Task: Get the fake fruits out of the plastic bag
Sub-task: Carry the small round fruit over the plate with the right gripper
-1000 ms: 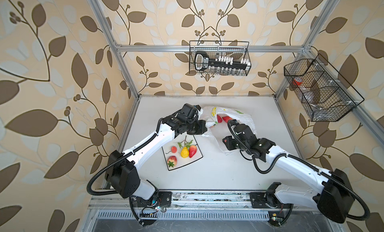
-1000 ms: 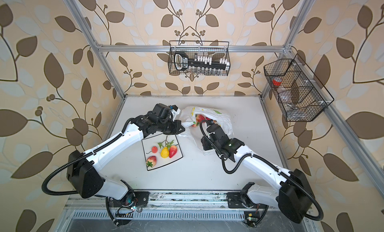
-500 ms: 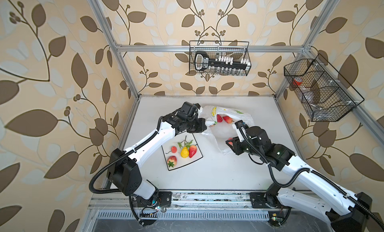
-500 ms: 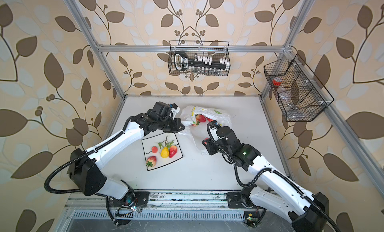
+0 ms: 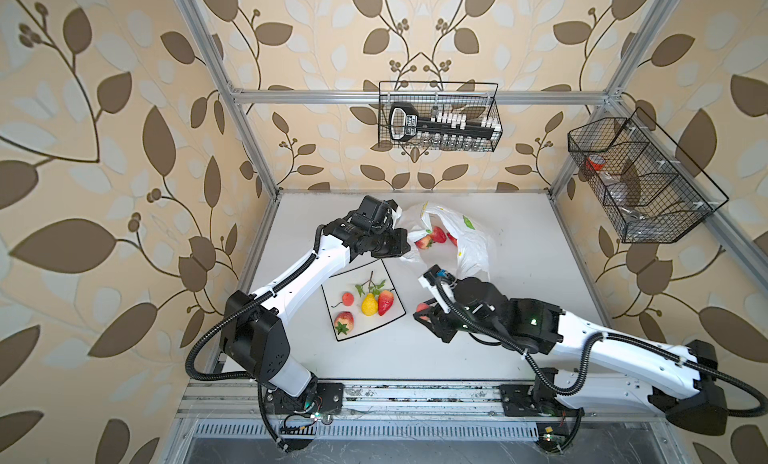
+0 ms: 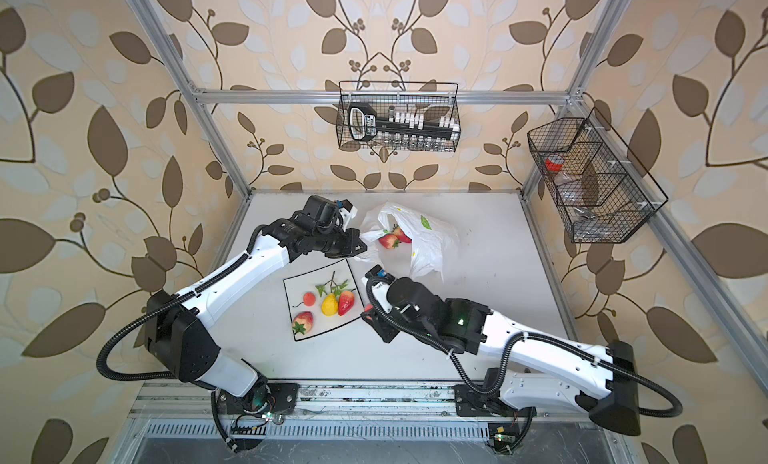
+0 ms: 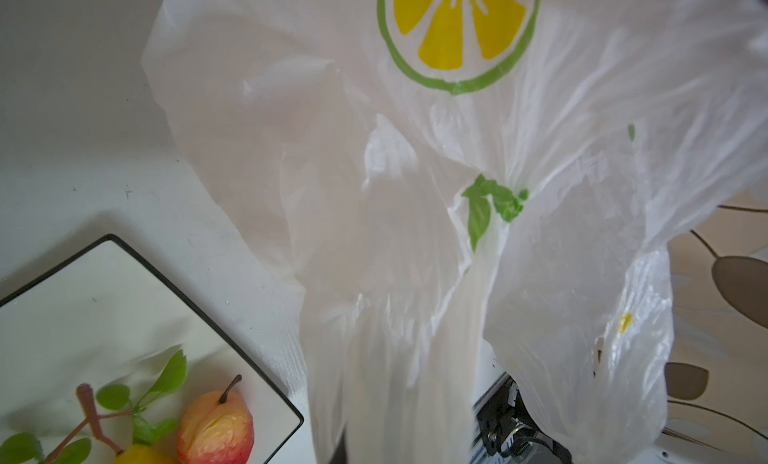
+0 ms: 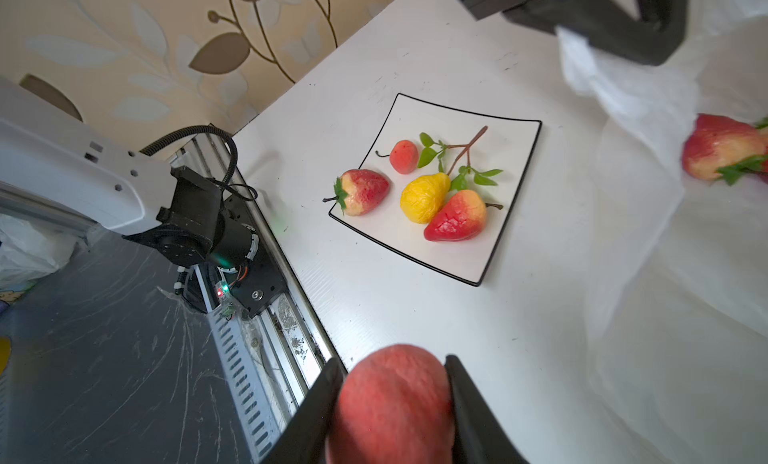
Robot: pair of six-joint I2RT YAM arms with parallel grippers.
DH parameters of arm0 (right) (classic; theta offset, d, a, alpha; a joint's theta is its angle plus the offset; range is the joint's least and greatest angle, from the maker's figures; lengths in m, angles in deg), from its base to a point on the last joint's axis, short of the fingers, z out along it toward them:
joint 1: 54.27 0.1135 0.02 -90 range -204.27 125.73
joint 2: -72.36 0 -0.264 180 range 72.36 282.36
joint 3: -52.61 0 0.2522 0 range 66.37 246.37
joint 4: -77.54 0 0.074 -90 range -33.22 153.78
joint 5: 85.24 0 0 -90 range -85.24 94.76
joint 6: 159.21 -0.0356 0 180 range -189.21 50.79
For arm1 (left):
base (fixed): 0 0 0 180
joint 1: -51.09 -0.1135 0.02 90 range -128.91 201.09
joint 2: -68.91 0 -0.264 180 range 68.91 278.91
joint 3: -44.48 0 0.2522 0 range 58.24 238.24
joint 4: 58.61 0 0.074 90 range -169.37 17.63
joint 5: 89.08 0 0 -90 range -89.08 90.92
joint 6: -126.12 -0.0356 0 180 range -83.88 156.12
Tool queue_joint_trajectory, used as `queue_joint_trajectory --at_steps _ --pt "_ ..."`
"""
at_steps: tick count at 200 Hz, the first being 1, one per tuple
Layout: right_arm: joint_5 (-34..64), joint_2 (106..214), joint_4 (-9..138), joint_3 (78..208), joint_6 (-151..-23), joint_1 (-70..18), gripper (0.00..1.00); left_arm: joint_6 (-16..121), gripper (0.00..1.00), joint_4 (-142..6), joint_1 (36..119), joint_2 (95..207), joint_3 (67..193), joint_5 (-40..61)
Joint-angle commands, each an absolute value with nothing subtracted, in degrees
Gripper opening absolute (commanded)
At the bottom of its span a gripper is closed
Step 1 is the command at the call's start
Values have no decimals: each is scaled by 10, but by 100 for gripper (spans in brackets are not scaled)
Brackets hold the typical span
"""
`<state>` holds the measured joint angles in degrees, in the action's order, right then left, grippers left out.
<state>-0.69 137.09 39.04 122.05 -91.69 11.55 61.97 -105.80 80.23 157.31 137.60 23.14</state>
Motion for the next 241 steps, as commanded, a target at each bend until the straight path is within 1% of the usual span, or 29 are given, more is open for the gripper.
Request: queue_joint_trajectory --at_steps 1,28,61,118,151,208,241 --pt "-67 1431 457 1238 -912 155 39 598 0 -1075 795 1566 1403 246" --pt "-107 1531 520 1262 -882 185 39 596 0 -1081 794 1560 1401 248" --pt "-117 1647 576 1309 -876 190 39 592 0 -1092 793 1553 1398 253" --pt "-151 1786 612 1368 -894 190 39 590 0 -1096 793 1540 1391 254" --pt "-169 1833 612 1382 -913 189 39 590 0 -1097 793 1534 1386 253" --pt "-178 1882 608 1398 -931 184 41 592 0 -1090 793 1529 1379 258" --pt "-180 1895 603 1405 -936 180 49 591 0 -1088 793 1527 1376 258"
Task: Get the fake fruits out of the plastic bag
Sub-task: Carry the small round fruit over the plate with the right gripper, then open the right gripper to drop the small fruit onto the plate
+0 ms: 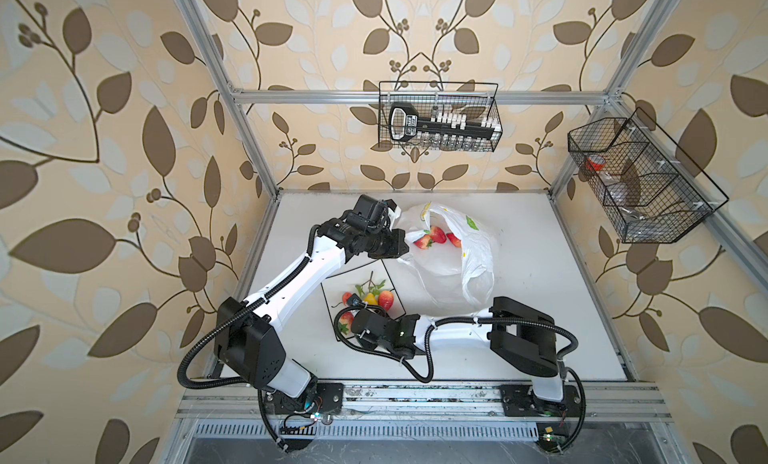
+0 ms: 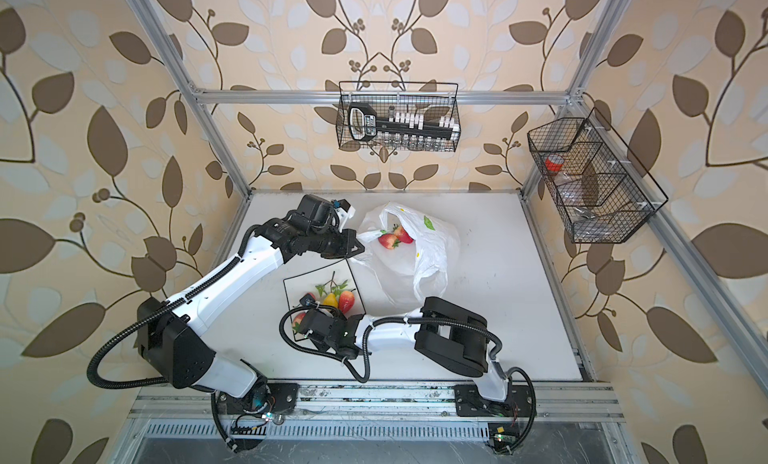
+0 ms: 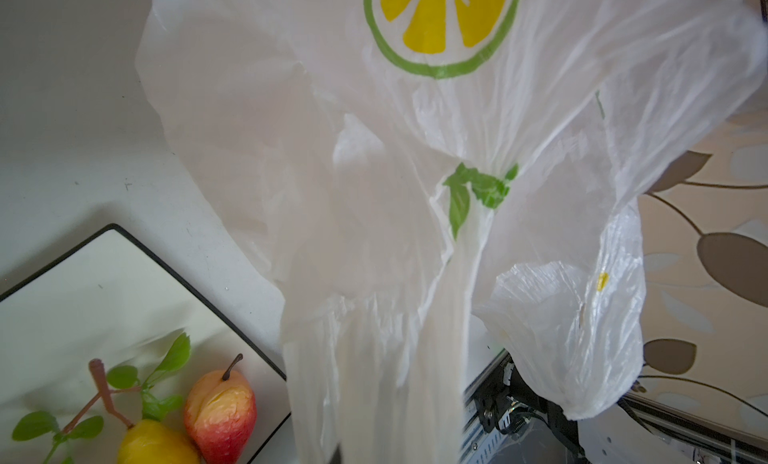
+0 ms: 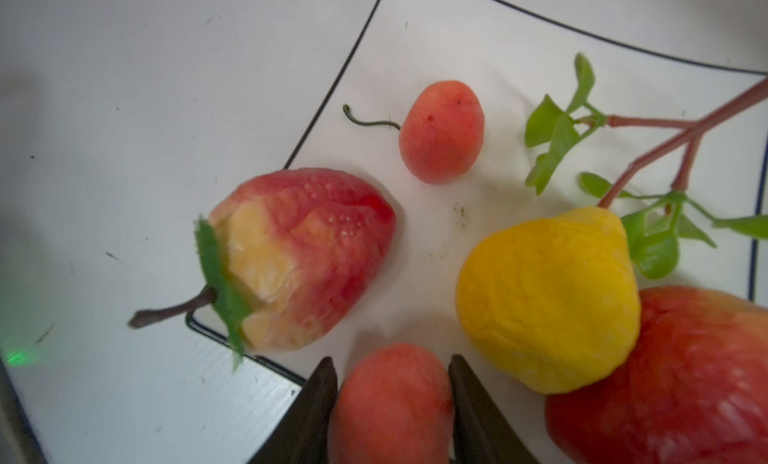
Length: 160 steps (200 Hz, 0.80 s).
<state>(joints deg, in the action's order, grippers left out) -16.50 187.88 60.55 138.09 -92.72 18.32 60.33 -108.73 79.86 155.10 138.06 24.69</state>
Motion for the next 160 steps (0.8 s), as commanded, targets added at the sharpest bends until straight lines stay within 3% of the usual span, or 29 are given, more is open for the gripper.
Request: queue_joint_trajectory --at_steps 1,39,79,160 --pt "-180 1895 603 1405 -936 180 49 591 0 -1088 793 1527 1376 258" --pt "-182 1891 598 1405 -941 180 60 591 0 -1087 793 1526 1376 260" --pt "-173 1852 604 1384 -939 182 65 591 0 -1087 793 1525 1379 259" --pt "-135 1622 623 1231 -915 218 70 585 0 -1087 792 1528 1383 259"
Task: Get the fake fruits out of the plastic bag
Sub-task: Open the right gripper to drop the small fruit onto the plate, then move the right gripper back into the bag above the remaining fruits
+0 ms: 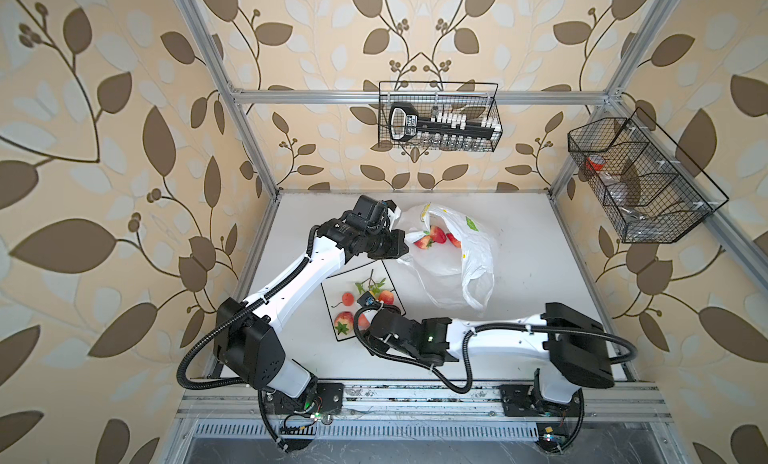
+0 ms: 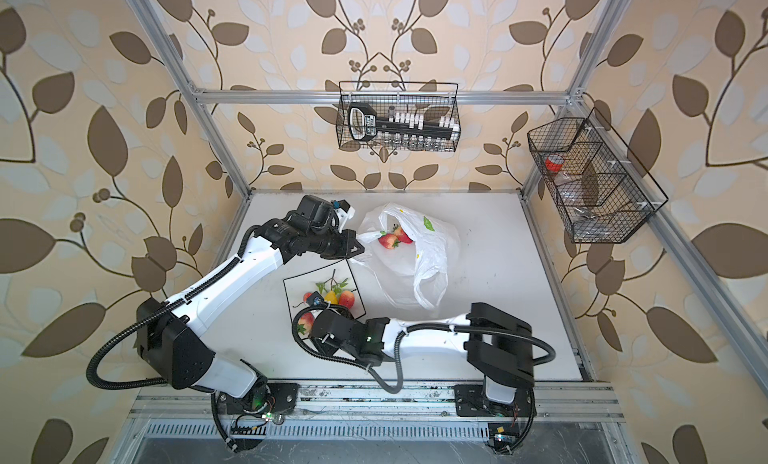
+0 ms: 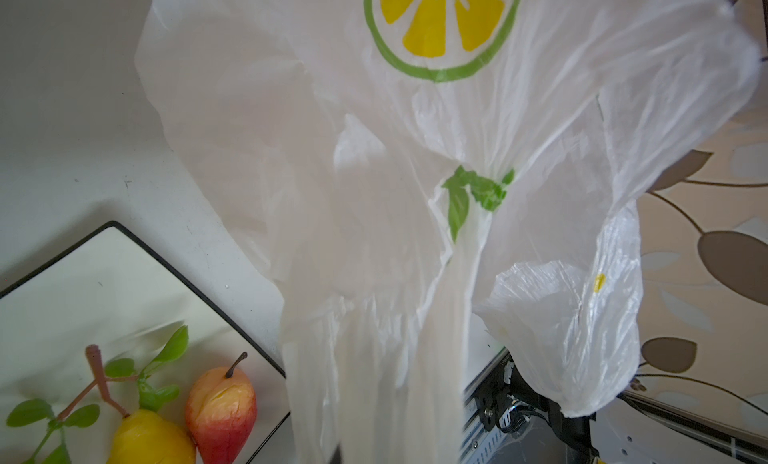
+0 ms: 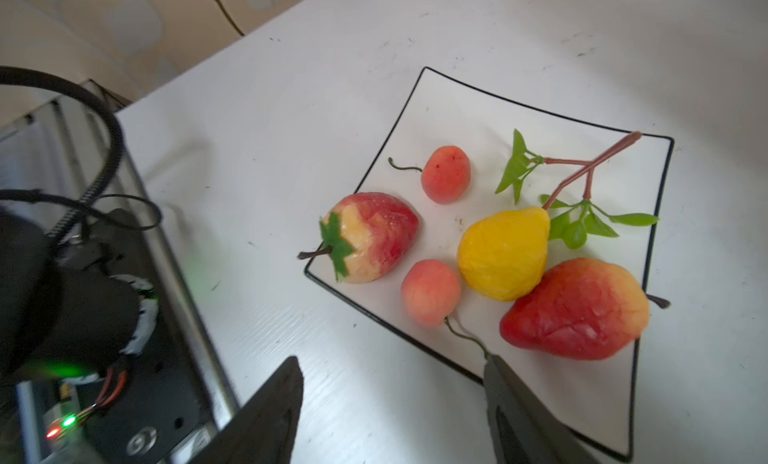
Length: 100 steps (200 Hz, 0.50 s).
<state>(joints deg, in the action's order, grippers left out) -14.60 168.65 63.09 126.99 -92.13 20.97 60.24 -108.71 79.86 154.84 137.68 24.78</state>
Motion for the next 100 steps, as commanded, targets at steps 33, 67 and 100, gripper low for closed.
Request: queue_joint_trajectory --at_steps 33,67,100 --pt "-167 1493 538 1202 -931 219 68 582 0 -1091 792 1528 1389 259" --pt "-230 1396 443 1215 -942 218 64 581 0 -1088 792 1527 1387 260" --pt "-288 1375 374 1255 -958 190 58 581 0 -1088 792 1527 1386 266"
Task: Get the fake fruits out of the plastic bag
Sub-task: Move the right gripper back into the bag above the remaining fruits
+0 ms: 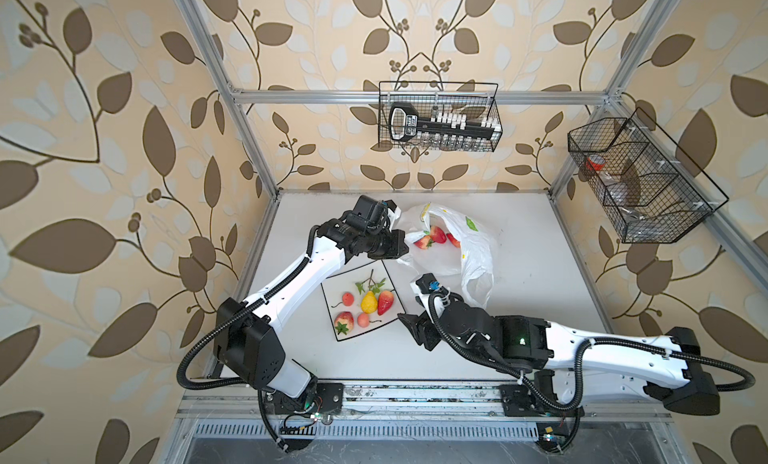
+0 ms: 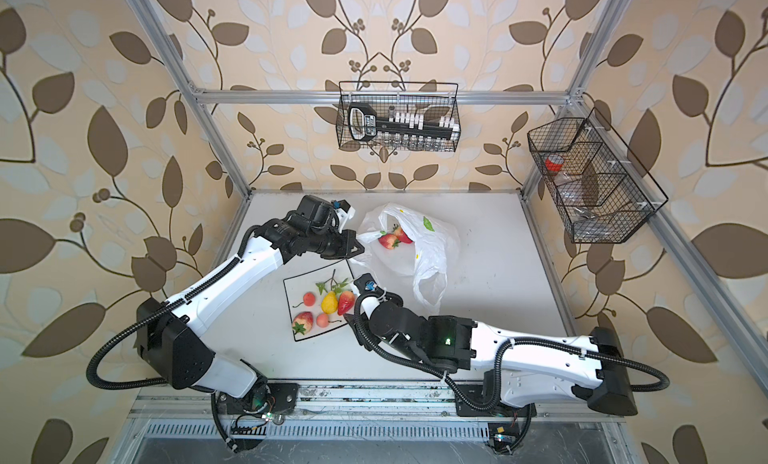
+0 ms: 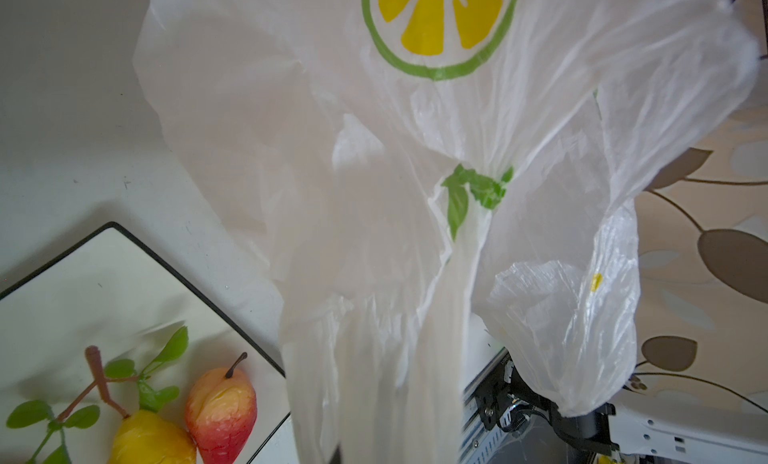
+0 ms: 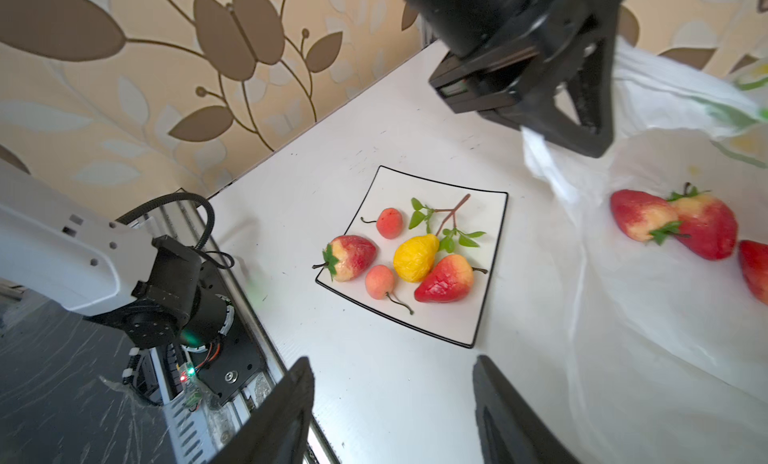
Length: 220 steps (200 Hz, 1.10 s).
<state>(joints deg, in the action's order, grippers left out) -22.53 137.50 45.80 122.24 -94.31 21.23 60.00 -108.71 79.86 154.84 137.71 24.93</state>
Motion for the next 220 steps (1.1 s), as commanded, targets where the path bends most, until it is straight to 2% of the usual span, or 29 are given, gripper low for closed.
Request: queue_joint_trajectory --at_steps 1,23,82,150,220 --pt "-289 1376 372 1256 -959 188 57 580 0 -1088 792 1527 1385 266" --pt "-296 1391 348 1280 -944 133 52 580 0 -1089 791 1523 1381 269" --pt "-281 1475 351 1311 -808 8 43 579 0 -1097 792 1501 1370 268" --pt "-287 1561 417 1284 -656 -64 40 577 0 -1102 792 1488 1365 268" --pt "-287 1637 428 1272 -643 -119 40 577 0 -1108 792 1476 1354 269"
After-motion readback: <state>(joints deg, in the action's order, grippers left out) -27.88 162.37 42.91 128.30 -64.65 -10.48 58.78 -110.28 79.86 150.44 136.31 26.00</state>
